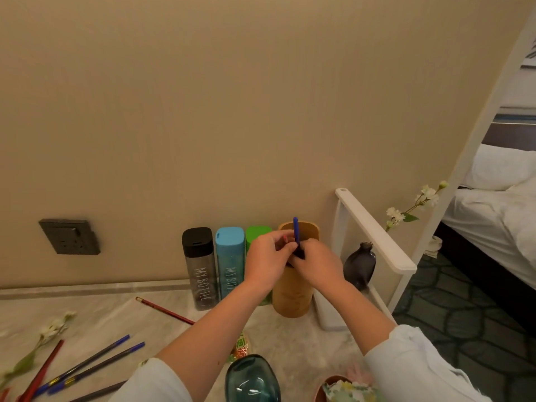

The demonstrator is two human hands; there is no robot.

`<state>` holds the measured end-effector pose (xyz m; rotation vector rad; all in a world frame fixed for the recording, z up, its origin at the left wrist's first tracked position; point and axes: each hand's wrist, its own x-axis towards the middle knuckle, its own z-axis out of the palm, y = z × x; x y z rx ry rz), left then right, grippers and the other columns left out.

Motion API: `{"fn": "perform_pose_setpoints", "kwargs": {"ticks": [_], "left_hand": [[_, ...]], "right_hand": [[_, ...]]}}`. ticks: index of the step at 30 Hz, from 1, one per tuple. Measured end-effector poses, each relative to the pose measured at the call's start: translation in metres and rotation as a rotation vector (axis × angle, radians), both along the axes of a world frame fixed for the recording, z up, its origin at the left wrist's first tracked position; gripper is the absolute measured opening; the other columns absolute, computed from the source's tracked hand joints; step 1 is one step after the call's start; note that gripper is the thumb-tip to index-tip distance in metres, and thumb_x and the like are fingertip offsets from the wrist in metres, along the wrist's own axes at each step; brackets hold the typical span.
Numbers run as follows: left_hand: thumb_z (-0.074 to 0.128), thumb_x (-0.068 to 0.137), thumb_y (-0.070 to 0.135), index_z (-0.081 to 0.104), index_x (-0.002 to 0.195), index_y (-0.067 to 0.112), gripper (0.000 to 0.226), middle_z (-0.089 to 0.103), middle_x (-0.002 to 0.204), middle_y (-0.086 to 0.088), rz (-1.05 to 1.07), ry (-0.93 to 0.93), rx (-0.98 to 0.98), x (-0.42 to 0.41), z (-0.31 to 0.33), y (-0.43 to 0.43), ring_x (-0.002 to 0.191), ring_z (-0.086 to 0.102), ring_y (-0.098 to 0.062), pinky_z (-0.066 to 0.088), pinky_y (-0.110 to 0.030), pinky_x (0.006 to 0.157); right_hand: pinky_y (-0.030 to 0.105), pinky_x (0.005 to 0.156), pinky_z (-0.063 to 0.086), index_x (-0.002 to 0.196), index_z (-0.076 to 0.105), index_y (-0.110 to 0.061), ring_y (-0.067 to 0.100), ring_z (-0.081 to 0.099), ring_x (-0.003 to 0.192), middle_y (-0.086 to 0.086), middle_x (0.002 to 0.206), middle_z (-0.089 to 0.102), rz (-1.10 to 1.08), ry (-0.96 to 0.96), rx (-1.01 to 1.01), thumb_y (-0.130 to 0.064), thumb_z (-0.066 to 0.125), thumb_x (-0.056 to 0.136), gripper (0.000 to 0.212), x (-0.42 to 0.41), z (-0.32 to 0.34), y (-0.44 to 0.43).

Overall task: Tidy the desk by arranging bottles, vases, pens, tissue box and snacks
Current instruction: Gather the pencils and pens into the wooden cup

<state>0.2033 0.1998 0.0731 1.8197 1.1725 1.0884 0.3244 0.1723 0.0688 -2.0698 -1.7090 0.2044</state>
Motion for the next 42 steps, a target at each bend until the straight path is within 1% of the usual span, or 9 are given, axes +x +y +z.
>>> {"fn": "perform_pose_setpoints", "kwargs": {"ticks": [3, 7, 11, 15, 19, 27, 32, 39, 42], "left_hand": [[0.067, 0.088, 0.015, 0.066, 0.120, 0.022, 0.033, 0.071, 0.111, 0.006, -0.025, -0.040, -0.037, -0.006, -0.004, -0.003, 0.100, 0.064, -0.002, 0.051, -0.019, 0.087], [0.065, 0.088, 0.010, 0.063, 0.125, 0.019, 0.038, 0.068, 0.115, 0.006, -0.033, -0.066, -0.059, -0.011, -0.009, -0.010, 0.105, 0.062, -0.003, 0.050, -0.020, 0.093], [0.063, 0.089, 0.008, 0.064, 0.123, 0.019, 0.036, 0.071, 0.110, 0.005, -0.014, -0.140, -0.049, -0.023, -0.008, -0.020, 0.101, 0.064, -0.001, 0.051, -0.022, 0.093], [0.064, 0.089, 0.013, 0.066, 0.118, 0.022, 0.030, 0.070, 0.101, 0.014, 0.029, -0.185, -0.012, -0.050, -0.006, -0.031, 0.096, 0.064, 0.005, 0.051, -0.015, 0.085], [0.064, 0.089, 0.016, 0.069, 0.109, 0.026, 0.023, 0.071, 0.101, 0.013, 0.121, -0.218, 0.004, -0.097, -0.016, -0.040, 0.095, 0.065, 0.001, 0.055, -0.025, 0.084], [0.065, 0.089, 0.020, 0.066, 0.108, 0.028, 0.020, 0.069, 0.097, 0.014, 0.383, -0.117, -0.034, -0.213, -0.046, -0.063, 0.091, 0.064, 0.000, 0.054, -0.023, 0.079], [0.063, 0.089, 0.017, 0.066, 0.108, 0.031, 0.023, 0.069, 0.093, 0.015, 0.465, -0.072, -0.094, -0.271, -0.070, -0.073, 0.088, 0.065, 0.000, 0.055, -0.025, 0.075], [0.061, 0.088, 0.012, 0.063, 0.115, 0.030, 0.033, 0.065, 0.097, 0.017, 0.607, 0.010, -0.183, -0.335, -0.106, -0.092, 0.087, 0.062, 0.000, 0.052, -0.020, 0.077], [0.062, 0.088, 0.010, 0.057, 0.121, 0.033, 0.040, 0.061, 0.103, 0.019, 0.630, 0.076, -0.227, -0.350, -0.121, -0.105, 0.092, 0.058, 0.002, 0.048, -0.013, 0.076]], "right_hand": [[0.029, 0.056, 0.047, 0.082, 0.063, -0.029, 0.010, 0.055, 0.066, -0.011, 0.066, 0.054, -0.007, 0.026, -0.013, -0.047, 0.057, 0.089, 0.020, 0.004, -0.003, -0.003], [0.033, 0.059, 0.049, 0.097, 0.069, -0.035, 0.010, 0.057, 0.070, -0.012, 0.067, 0.058, 0.012, 0.084, 0.049, -0.047, 0.062, 0.085, 0.019, 0.005, -0.005, -0.010], [0.025, 0.069, 0.047, 0.119, 0.063, -0.035, 0.007, 0.057, 0.086, -0.013, 0.095, 0.063, -0.020, 0.136, 0.228, -0.045, 0.064, 0.085, 0.036, -0.007, -0.004, -0.024], [0.023, 0.066, 0.044, 0.103, 0.066, -0.033, 0.001, 0.054, 0.079, -0.017, 0.090, 0.060, 0.075, 0.260, 0.490, -0.035, 0.064, 0.087, 0.017, -0.035, 0.004, -0.034], [0.022, 0.071, 0.049, 0.101, 0.066, -0.028, 0.002, 0.058, 0.084, -0.015, 0.091, 0.065, 0.250, 0.294, 0.515, -0.033, 0.062, 0.089, 0.013, -0.082, 0.005, -0.038], [0.032, 0.064, 0.052, 0.100, 0.066, -0.034, 0.004, 0.059, 0.071, -0.016, 0.077, 0.063, 0.435, 0.282, 0.234, -0.041, 0.060, 0.088, 0.015, -0.189, -0.022, -0.032], [0.022, 0.066, 0.048, 0.112, 0.065, -0.036, 0.001, 0.058, 0.077, -0.017, 0.090, 0.065, 0.546, 0.192, 0.049, -0.041, 0.059, 0.089, 0.024, -0.247, -0.053, -0.030], [0.029, 0.098, 0.045, 0.134, 0.051, -0.030, 0.010, 0.048, 0.124, -0.010, 0.131, 0.059, 0.754, 0.014, -0.225, -0.041, 0.063, 0.084, 0.053, -0.305, -0.088, -0.009], [0.034, 0.105, 0.039, 0.143, 0.039, -0.025, 0.018, 0.042, 0.131, -0.002, 0.142, 0.048, 0.888, -0.150, -0.343, -0.040, 0.069, 0.079, 0.073, -0.324, -0.097, -0.002]]}}
